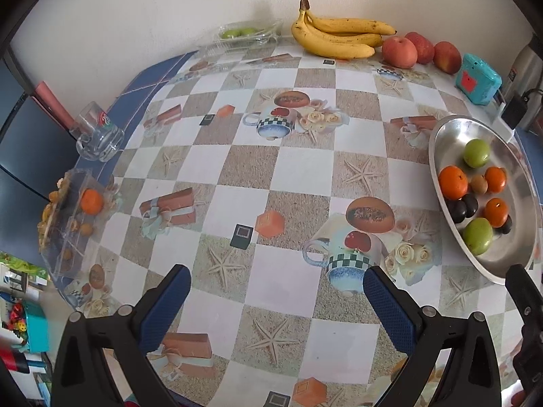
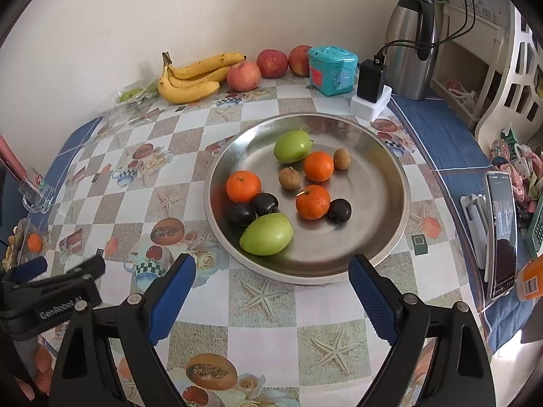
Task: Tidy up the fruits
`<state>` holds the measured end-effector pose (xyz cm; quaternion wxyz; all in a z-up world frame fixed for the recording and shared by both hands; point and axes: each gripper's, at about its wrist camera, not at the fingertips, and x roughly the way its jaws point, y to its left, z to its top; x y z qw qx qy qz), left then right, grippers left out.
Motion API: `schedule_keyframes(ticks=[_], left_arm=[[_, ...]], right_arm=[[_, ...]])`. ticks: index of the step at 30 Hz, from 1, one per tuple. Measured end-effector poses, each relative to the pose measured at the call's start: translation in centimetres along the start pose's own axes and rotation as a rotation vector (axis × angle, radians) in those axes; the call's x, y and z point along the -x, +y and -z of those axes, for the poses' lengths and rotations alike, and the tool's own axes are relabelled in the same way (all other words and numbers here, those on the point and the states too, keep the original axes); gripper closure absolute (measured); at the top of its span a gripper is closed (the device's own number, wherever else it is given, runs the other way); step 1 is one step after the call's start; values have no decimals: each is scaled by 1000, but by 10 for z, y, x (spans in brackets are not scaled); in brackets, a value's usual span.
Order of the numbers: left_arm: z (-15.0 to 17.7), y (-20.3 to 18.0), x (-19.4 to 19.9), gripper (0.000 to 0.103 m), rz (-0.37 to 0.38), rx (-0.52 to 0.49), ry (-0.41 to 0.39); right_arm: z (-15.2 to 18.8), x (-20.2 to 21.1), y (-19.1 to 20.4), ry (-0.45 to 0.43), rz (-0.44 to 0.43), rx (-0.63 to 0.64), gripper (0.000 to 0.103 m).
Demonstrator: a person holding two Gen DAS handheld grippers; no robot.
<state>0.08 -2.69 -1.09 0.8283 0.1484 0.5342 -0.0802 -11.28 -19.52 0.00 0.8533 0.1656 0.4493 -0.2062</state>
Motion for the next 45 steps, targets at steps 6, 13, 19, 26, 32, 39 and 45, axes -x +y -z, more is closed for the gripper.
schedule_keyframes(ticks=[6,13,19,26,32,39,45], left_arm=[[0,2,-3,0,-6,8,21],[-1,3,-7,0,0,15,44],[-1,6,-8,0,7,33,49],[-1,6,-9,0,38,34,56],[-2,8,-9,0,41,42,53],[-2,10,-10,0,39,50,56],[-2,11,-10,0,34,56,58]], right_arm=[[-1,-1,2,6,0,10,11],[-1,-1,5,8,-2,18,11],[-1,-1,7,13,0,29,11],[-1,-3,9,24,8,40,11],[0,-4,8,30,14,38,11],[0,-6,9,37,16,41,11],[1,-6,10,40,18,45,11]])
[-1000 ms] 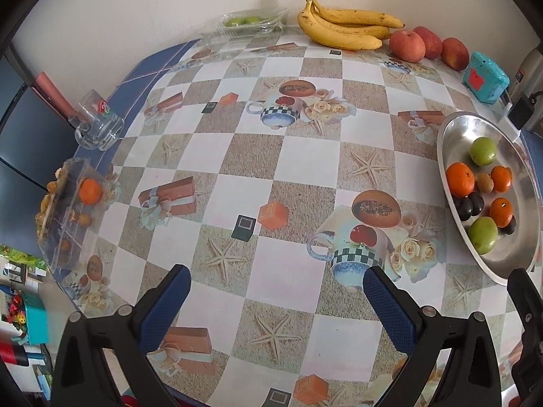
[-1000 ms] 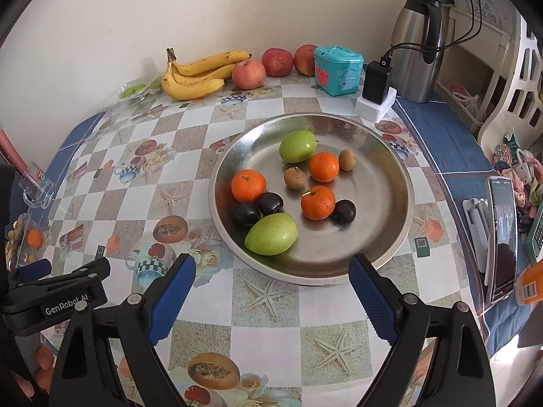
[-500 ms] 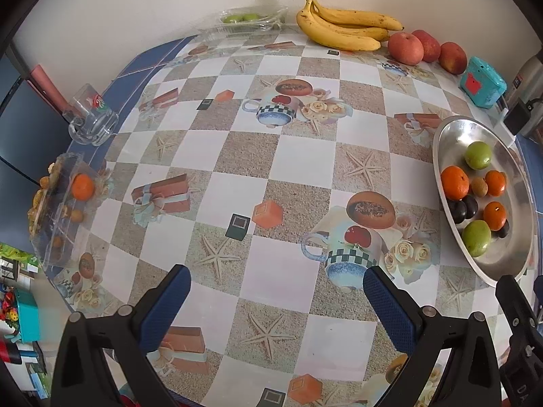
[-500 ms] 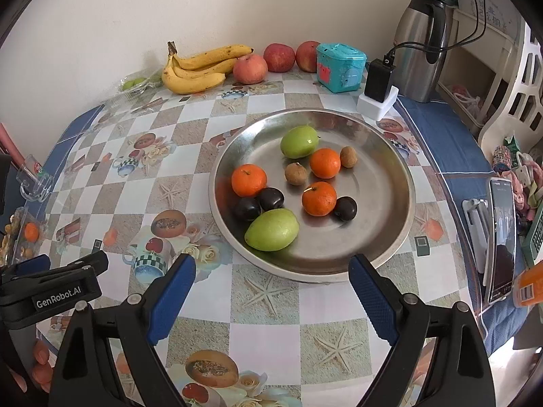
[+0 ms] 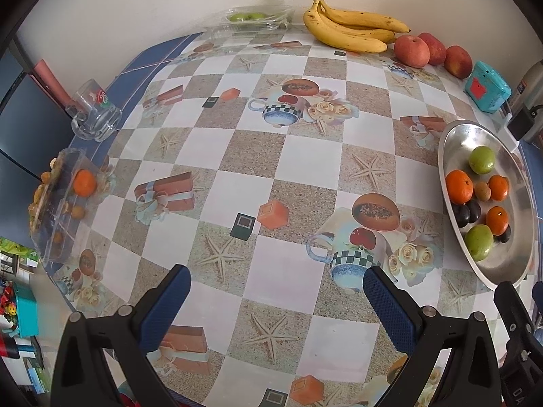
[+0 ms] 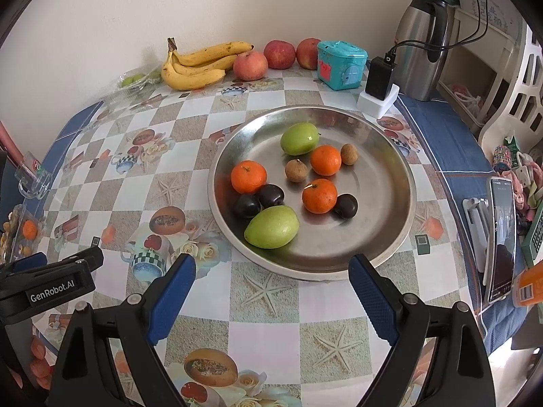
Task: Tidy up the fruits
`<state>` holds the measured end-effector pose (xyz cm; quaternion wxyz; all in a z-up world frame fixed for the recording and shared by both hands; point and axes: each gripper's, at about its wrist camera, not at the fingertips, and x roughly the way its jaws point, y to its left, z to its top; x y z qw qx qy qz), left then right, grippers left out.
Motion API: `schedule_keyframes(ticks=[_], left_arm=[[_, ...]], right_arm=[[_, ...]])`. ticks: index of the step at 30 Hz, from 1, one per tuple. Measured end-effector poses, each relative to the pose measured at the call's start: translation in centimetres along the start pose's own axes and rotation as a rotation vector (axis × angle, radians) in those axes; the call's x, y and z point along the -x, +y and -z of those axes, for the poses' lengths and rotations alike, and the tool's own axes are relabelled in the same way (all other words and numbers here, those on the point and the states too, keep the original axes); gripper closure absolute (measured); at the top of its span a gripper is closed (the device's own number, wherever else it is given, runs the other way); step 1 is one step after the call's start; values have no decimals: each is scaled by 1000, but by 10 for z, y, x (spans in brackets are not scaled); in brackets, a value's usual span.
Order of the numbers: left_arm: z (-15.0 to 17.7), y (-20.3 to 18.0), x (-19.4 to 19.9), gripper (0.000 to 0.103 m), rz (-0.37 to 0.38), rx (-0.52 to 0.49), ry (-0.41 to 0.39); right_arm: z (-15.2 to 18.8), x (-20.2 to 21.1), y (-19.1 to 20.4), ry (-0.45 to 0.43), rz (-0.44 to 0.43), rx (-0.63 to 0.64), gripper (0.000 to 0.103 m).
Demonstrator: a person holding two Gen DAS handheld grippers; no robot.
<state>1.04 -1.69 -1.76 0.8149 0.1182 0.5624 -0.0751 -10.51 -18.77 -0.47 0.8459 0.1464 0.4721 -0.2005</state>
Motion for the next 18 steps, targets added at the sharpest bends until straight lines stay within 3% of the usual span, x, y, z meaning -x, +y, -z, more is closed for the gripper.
schedule_keyframes(ticks=[8,14,18], left_arm=[[-1,3,1,0,-3,10,-4],[0,3,12,0,-62,-1,-71],[-1,6,12,0,-58,7,-70]], right_arm=[[0,-1,1,3,3,2,11],[0,-1,1,5,5,3,11],[0,-1,0,8,7,-2,11]])
